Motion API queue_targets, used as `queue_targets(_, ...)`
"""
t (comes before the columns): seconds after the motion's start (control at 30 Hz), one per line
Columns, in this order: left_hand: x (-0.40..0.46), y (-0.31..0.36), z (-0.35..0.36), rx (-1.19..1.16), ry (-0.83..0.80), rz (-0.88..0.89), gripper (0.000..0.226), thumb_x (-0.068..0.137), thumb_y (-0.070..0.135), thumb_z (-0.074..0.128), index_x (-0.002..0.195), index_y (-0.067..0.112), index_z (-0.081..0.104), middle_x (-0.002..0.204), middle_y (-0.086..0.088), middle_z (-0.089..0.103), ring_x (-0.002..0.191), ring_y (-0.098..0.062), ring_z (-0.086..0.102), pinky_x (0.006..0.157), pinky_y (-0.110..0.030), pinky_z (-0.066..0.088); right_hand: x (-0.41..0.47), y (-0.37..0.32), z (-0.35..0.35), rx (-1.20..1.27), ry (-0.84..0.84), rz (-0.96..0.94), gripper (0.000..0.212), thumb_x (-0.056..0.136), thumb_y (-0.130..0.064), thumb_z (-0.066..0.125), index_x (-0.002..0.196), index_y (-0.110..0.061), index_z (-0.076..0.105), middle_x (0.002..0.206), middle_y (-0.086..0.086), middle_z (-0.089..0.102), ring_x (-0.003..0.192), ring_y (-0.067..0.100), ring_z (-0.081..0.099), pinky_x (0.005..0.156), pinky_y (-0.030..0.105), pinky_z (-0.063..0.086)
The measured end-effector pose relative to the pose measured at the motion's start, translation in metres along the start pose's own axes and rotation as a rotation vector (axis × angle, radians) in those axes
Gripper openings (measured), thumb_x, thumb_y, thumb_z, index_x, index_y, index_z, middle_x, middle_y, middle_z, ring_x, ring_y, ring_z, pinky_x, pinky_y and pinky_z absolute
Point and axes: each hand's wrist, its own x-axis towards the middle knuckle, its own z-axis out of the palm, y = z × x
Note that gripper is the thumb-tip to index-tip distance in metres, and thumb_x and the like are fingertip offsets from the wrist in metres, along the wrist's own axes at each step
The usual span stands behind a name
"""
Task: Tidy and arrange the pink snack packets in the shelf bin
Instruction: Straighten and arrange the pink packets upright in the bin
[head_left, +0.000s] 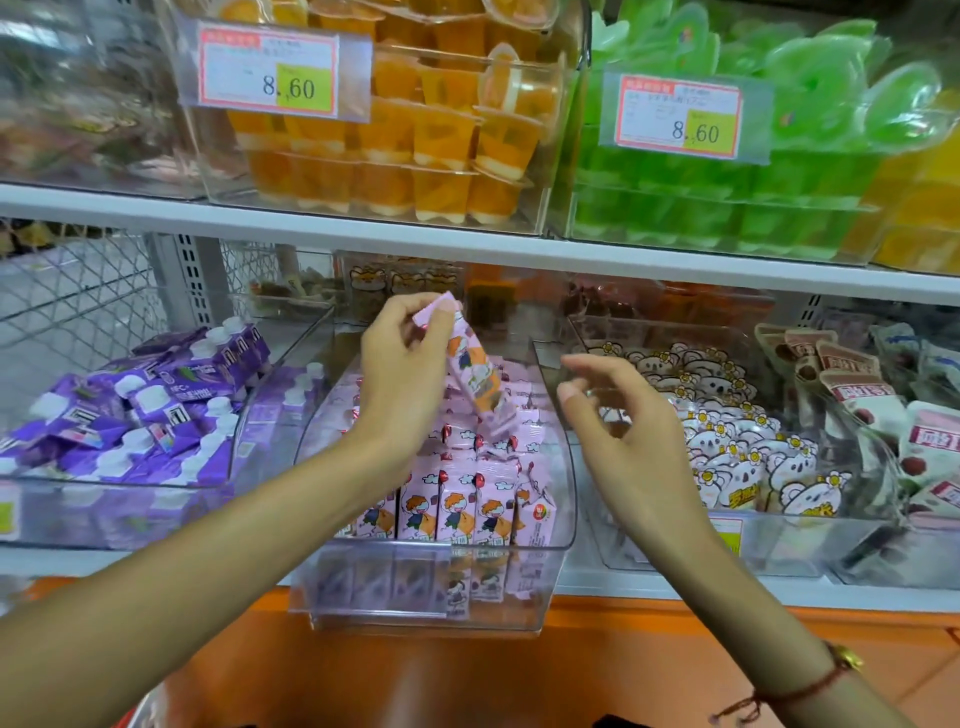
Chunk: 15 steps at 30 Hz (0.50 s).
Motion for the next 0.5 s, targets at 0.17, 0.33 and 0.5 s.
queue_targets(0.17,-0.030,0.003,-0.028,-0.006,-0.047,-0.039,0.011,0.092,0.029,0.060,0.097,0.023,0.067,0.090,0.010,0.070,0.084,0.001,0.065,0.077,-0.017,0.054,-0.013,-0.015,0.026,-0.111,-0.316,-0.024,0.054,0.089,-0.051,0.049,0.140,-0.036,0.039,0.131,-0.022,0.044,0.119,-0.008,0.039,0.090,0.004,0.030)
queue_targets(0.33,-0.034,0.007,-0.039,-0.135,-0.096,-0.108,0.018,0.093,0.025,0.058,0.108,0.021,0.066,0.100,0.006,0.071,0.092,-0.003,0.068,0.073,-0.019,0.056,-0.011,-0.020,0.042,0.125,-0.347,0.077,0.026,0.094,-0.030,0.056,0.120,-0.025,0.058,0.098,-0.015,0.068,0.086,-0.004,0.062,0.072,0.010,0.048)
queue_targets(0.5,-0.037,0.000,-0.043,0.004,-0.179,0.009,0.014,0.090,0.010,0.061,0.100,0.019,0.064,0.099,0.011,0.068,0.093,-0.001,0.064,0.072,-0.011,0.051,-0.003,-0.017,0.039,0.542,-0.333,0.459,0.029,0.092,-0.031,0.060,0.114,-0.013,0.061,0.083,-0.007,0.074,0.078,0.004,0.069,0.068,0.019,0.051)
